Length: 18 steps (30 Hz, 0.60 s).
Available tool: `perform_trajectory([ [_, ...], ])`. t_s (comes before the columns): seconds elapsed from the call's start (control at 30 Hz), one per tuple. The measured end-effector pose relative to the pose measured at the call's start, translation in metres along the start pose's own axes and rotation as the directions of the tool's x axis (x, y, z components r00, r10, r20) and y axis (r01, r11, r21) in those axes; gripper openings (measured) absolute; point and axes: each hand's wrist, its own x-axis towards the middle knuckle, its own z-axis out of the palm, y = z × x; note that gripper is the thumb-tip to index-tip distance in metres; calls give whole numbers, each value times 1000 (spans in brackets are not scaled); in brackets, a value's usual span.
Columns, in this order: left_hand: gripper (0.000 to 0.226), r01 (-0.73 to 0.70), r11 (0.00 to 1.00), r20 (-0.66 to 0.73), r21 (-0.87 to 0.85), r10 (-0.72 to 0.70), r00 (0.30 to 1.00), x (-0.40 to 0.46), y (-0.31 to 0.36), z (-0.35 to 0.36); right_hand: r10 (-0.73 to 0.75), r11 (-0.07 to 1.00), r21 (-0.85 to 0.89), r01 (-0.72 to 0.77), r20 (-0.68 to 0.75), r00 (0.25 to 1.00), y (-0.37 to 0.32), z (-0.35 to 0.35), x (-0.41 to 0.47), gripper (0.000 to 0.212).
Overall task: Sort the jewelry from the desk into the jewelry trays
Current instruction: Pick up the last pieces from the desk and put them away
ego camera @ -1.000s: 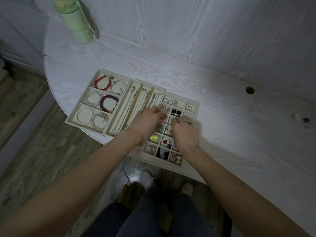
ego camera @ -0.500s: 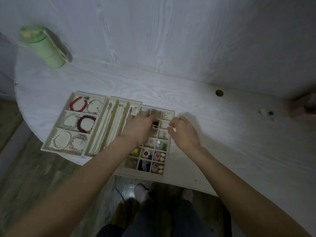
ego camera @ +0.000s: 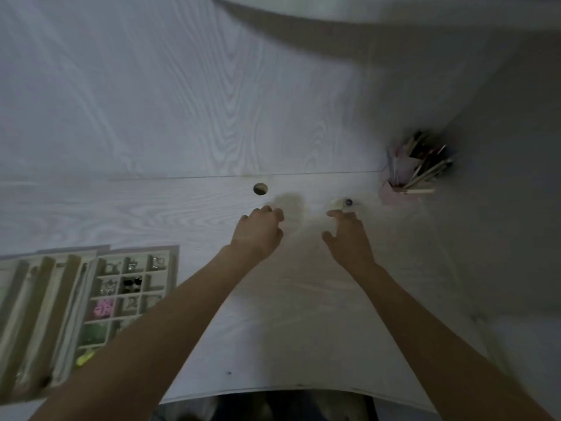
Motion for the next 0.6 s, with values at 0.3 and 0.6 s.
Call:
perform_trajectory([
  [0.3,55,-116,985,3,-127,117,993,105,82,57,137,991,-11,-136,82,987,93,-15,83,56],
  [0.6,32,-73,997,-179,-22,68,982,138,105,93,3,993,116,-9,53,999,99,4,110,33],
])
